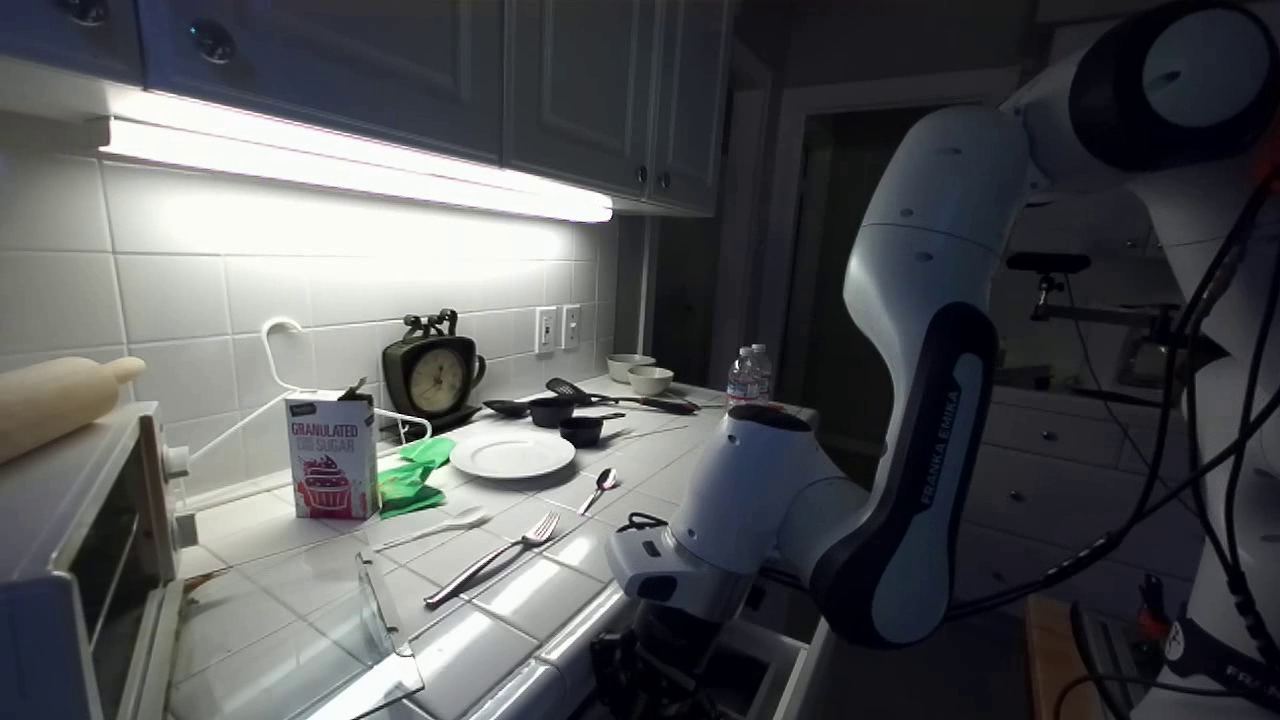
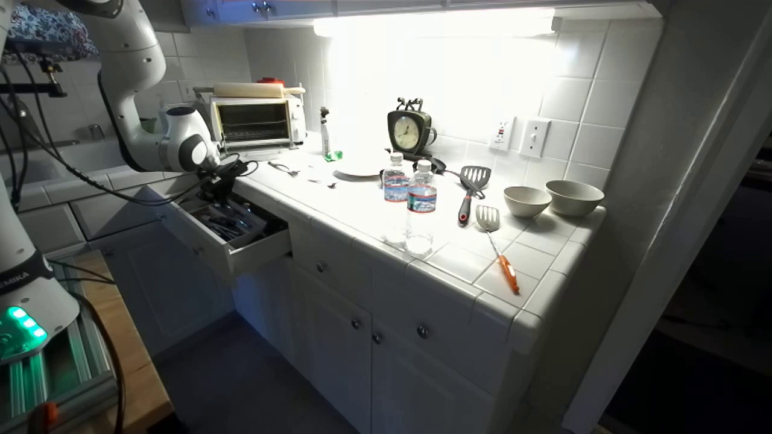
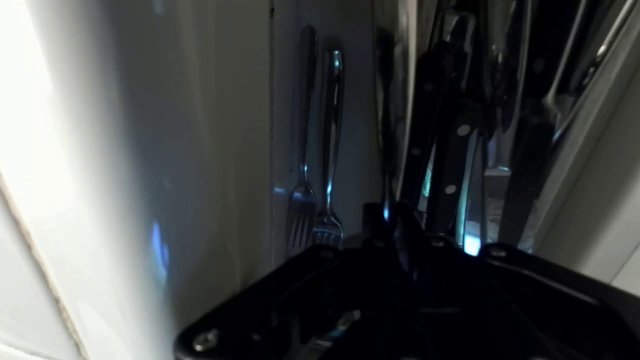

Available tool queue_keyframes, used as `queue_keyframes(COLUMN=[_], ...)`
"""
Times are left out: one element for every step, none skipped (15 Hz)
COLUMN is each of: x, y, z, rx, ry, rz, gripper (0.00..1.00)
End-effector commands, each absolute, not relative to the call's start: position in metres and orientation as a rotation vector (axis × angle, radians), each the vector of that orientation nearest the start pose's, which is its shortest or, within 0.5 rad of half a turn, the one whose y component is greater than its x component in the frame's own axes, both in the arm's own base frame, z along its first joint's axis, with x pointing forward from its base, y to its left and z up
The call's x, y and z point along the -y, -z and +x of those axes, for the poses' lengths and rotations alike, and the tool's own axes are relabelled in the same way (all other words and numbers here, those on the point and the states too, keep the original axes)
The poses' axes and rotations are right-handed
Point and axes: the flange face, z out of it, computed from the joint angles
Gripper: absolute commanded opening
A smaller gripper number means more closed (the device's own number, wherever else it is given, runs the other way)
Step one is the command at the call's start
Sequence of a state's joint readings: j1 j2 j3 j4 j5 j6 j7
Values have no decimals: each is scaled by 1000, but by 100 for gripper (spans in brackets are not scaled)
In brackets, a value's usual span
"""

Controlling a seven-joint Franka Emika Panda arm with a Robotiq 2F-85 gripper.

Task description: Put the fork inside the drawer

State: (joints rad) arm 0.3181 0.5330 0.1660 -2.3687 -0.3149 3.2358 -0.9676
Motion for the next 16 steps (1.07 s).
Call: queue_keyframes(x=[-277, -277, -279, -279, -279, -279, -279, -279, -279, -280, -281, -281, -281, -282, -282, -282], y=[-136, -136, -135, -135, -135, -136, -136, -138, -140, -142, -146, -149, -153, -157, -161, -166], z=[453, 453, 451, 451, 450, 450, 450, 449, 448, 446, 444, 442, 440, 438, 435, 434], rx=[-2300, -2296, -2299, -2294, -2291, -2288, -2283, -2281, -2268, -2257, -2240, -2221, -2198, -2176, -2150, -2123], ry=[-601, -603, -601, -604, -605, -606, -607, -607, -605, -600, -597, -604, -607, -608, -606, -604], rz=[1961, 1963, 1966, 1970, 1975, 1980, 1989, 2002, 2028, 2058, 2087, 2116, 2146, 2179, 2219, 2252], gripper=[33, 34, 40, 46, 54, 60, 68, 74, 80, 88, 94, 98, 99, 100, 100, 100])
